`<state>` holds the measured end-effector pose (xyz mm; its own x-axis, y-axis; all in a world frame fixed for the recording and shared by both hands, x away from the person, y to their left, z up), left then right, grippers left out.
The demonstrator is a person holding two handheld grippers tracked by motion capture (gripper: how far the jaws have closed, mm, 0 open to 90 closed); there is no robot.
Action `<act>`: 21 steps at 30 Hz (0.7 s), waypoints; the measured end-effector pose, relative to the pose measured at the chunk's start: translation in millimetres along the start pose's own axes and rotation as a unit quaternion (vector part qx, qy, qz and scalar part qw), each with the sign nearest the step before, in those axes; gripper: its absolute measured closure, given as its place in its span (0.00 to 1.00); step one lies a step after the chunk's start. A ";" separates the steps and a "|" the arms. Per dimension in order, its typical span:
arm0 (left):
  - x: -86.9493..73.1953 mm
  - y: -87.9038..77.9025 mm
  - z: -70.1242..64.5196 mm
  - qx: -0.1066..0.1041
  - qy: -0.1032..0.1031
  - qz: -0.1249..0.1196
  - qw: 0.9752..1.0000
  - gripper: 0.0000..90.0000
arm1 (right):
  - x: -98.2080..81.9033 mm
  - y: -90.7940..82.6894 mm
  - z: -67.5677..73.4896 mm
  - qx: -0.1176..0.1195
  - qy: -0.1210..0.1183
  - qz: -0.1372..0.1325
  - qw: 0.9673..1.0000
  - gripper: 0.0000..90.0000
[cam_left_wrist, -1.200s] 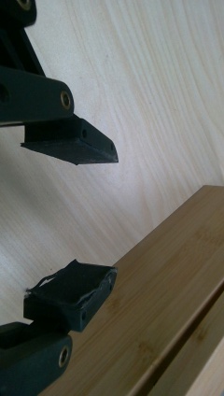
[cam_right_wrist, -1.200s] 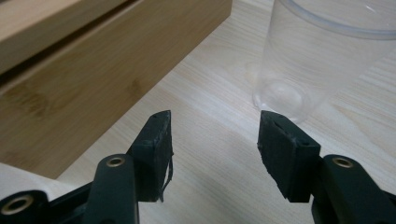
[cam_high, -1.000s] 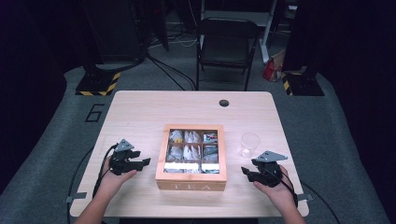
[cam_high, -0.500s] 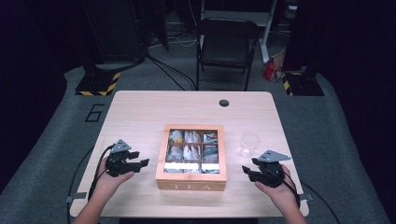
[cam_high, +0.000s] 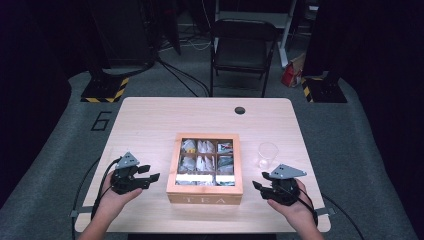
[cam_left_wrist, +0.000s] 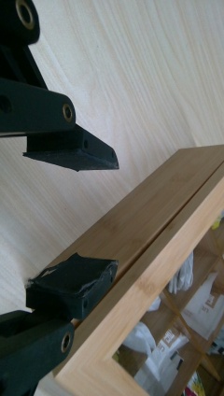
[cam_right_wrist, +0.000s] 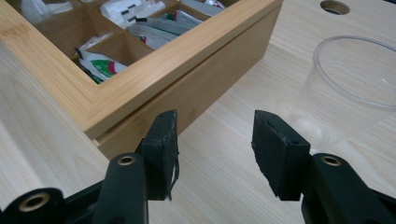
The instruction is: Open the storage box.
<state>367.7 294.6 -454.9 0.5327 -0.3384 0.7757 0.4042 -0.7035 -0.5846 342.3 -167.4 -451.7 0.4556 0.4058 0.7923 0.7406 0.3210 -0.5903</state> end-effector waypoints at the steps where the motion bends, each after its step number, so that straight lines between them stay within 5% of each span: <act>1: -0.1 -0.5 -1.8 -0.002 -0.001 -0.005 1.000 0.51 | 0.8 -0.6 2.6 0.006 0.001 -0.002 1.000 0.56; 21: -10.1 -6.1 -24.7 -0.020 0.020 0.008 1.000 0.55 | -2.8 -4.7 22.7 0.041 -0.014 -0.002 0.999 0.56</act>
Point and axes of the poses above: each handheld gripper's, and its own axes: y roughly forward along the jaws, x roughly out of its top, z roughly to its left, the point moved 1 cm from there along y, roughly forward along the jaws, and after that the axes turned 13 degrees about -x, right-handed, at the moved point
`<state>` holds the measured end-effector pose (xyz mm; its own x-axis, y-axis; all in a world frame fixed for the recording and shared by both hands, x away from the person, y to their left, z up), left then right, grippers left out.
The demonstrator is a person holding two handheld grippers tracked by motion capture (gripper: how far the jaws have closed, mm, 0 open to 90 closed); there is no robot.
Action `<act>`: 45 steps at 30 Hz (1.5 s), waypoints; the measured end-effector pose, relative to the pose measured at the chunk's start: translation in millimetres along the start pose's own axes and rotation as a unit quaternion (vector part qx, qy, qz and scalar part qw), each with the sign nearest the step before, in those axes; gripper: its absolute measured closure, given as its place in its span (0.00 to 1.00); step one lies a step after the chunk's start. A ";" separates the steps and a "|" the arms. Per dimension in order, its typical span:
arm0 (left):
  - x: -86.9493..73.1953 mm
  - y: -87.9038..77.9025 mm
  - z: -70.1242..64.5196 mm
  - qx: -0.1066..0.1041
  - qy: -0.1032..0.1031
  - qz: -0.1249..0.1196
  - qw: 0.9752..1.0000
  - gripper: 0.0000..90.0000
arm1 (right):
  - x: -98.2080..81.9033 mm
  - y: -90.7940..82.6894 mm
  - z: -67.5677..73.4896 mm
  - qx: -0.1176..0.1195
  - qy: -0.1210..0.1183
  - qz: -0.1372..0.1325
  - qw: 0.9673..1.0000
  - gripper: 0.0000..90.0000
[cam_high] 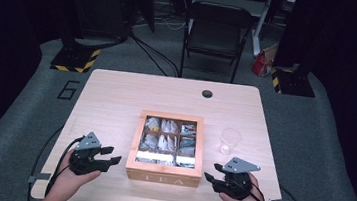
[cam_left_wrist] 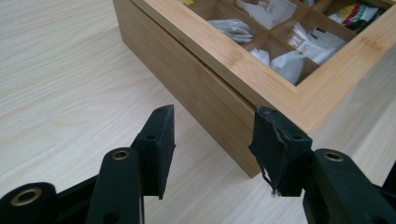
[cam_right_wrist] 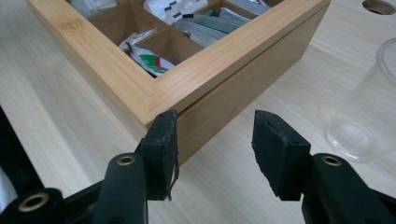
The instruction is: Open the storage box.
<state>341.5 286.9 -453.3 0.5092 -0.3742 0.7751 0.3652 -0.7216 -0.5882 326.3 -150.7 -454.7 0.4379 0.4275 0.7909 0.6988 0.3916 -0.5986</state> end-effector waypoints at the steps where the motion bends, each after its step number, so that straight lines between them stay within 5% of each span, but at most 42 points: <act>1: -1.4 1.6 -3.3 -0.002 0.004 -0.001 1.000 0.55 | -0.2 -0.9 1.3 0.000 -0.001 0.000 1.000 0.56; 21: -6.5 7.1 -19.4 -0.030 0.031 0.000 0.999 0.56 | -6.9 1.7 9.2 0.049 0.004 -0.012 0.999 0.54; 38: -10.6 12.1 -21.6 -0.054 0.033 0.008 0.998 0.61 | -7.9 14.8 20.4 0.054 -0.016 -0.008 0.998 0.63; 45: -11.1 16.0 -22.2 -0.047 0.042 0.013 0.998 0.61 | -7.1 19.2 22.8 0.051 -0.027 -0.002 0.998 0.66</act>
Point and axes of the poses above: each handheld gripper's, and its own axes: y roughly forward along the jaws, x roughly out of its top, z roughly to its left, the point moved 1 cm from there along y, roughly forward along the jaws, and after that the axes turned 13 degrees about -x, right-handed, at the moved point
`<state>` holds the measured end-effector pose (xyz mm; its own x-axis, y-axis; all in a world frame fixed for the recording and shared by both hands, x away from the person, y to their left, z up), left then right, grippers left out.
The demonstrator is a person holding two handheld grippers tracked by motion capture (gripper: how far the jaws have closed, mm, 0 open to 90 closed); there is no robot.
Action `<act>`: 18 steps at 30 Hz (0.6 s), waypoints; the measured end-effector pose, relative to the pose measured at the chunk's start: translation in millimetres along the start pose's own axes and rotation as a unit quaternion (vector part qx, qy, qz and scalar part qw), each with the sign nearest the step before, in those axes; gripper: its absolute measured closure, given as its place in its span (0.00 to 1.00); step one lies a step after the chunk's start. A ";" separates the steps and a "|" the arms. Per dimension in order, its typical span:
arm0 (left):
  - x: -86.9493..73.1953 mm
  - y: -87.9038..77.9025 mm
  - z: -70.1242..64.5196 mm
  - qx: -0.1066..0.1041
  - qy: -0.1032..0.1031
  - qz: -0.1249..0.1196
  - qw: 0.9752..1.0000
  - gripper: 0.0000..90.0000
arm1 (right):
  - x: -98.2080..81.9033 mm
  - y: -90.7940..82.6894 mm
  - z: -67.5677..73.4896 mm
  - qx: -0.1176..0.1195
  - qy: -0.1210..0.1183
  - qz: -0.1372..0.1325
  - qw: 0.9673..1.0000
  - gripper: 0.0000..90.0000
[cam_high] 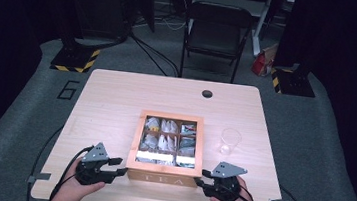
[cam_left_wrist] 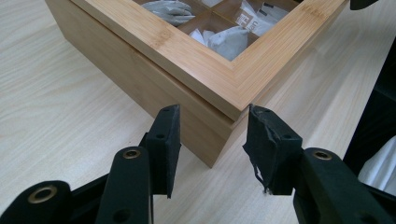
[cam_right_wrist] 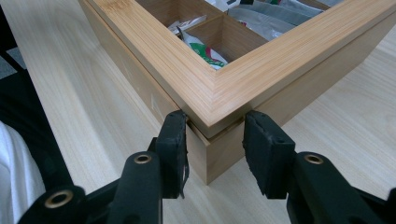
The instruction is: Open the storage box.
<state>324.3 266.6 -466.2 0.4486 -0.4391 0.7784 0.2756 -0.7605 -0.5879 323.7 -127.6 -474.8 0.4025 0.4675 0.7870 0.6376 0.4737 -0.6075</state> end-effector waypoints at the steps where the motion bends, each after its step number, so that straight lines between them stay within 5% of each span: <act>1: 0.2 0.0 -0.3 -0.006 -0.002 0.003 1.000 0.61 | 0.0 0.4 0.2 0.001 0.003 0.000 1.000 0.66; 18: 3.3 13.7 -3.5 0.000 0.000 0.008 1.000 0.64 | 2.4 -1.8 0.6 -0.003 0.004 -0.002 1.000 0.66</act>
Point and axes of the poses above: each handheld gripper's, and its own axes: y roughly forward along the jaws, x roughly out of its top, z roughly to its left, the point moved 1 cm from there along y, roughly forward along the jaws, and after that the axes turned 13 degrees about -x, right-handed, at the moved point
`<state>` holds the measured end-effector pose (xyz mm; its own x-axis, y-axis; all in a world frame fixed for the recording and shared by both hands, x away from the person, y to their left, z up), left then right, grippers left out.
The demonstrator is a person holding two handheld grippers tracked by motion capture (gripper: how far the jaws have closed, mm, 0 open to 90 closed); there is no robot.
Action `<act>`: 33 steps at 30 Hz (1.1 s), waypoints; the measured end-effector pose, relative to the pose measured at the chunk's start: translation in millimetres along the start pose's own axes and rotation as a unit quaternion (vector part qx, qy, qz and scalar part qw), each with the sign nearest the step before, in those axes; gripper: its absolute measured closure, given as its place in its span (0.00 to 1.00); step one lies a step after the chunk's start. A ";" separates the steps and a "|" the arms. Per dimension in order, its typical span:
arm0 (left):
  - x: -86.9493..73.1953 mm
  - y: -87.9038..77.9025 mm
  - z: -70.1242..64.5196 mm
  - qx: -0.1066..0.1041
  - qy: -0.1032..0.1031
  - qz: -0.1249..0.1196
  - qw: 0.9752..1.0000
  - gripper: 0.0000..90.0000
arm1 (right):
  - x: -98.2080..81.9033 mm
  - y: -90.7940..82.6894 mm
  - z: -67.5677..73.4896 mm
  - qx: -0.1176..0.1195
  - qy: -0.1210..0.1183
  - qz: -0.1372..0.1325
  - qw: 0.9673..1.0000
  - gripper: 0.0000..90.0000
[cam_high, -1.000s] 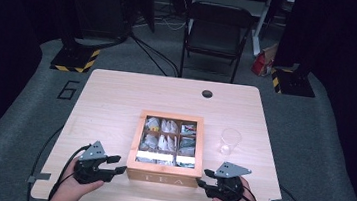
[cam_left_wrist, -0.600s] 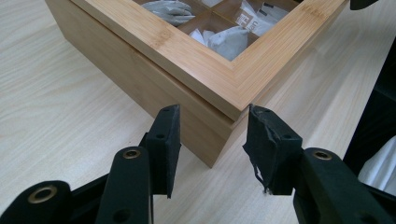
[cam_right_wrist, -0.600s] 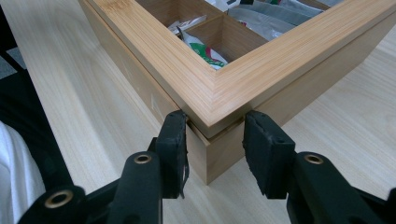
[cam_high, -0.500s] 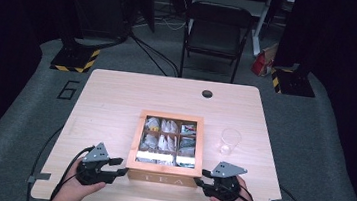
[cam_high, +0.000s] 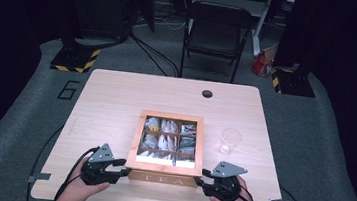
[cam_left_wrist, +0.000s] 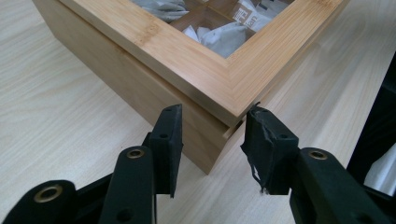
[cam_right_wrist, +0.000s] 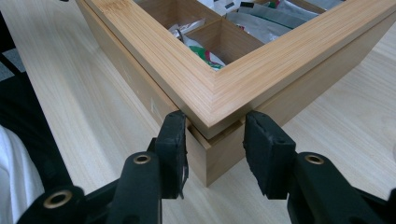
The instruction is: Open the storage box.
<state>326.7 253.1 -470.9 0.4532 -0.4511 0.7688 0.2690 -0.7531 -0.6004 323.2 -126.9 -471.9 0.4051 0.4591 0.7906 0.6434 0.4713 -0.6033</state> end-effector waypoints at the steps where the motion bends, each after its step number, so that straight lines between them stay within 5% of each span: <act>1: 0.9 -0.1 -0.4 -0.002 0.001 0.003 1.000 0.64 | 0.3 -0.2 -0.5 0.001 -0.002 -0.002 1.000 0.66; 18: 12.8 -3.5 -6.3 0.008 0.003 0.004 1.000 0.64 | 1.9 -3.0 -2.7 0.006 0.015 -0.022 1.000 0.62; 25: 23.8 -11.5 -4.0 0.001 -0.006 -0.026 1.000 0.64 | 6.6 -5.3 -5.4 -0.001 0.027 -0.030 0.999 0.58; 33: 33.9 -17.7 -4.1 0.004 -0.010 -0.029 1.000 0.64 | 18.6 -13.5 -11.7 -0.018 0.027 -0.050 0.998 0.54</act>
<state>333.8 249.2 -433.3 0.4529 -0.3974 0.7981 0.3015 -0.7742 -0.5565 329.6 -133.6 -447.8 0.3713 0.3698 0.8517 0.7054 0.4842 -0.5178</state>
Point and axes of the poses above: each handheld gripper's, and its own axes: y roughly forward along the jaws, x roughly out of its top, z roughly to its left, the point moved 1 cm from there along y, roughly forward along the jaws, and after that the axes turned 13 degrees about -x, right-handed, at the moved point
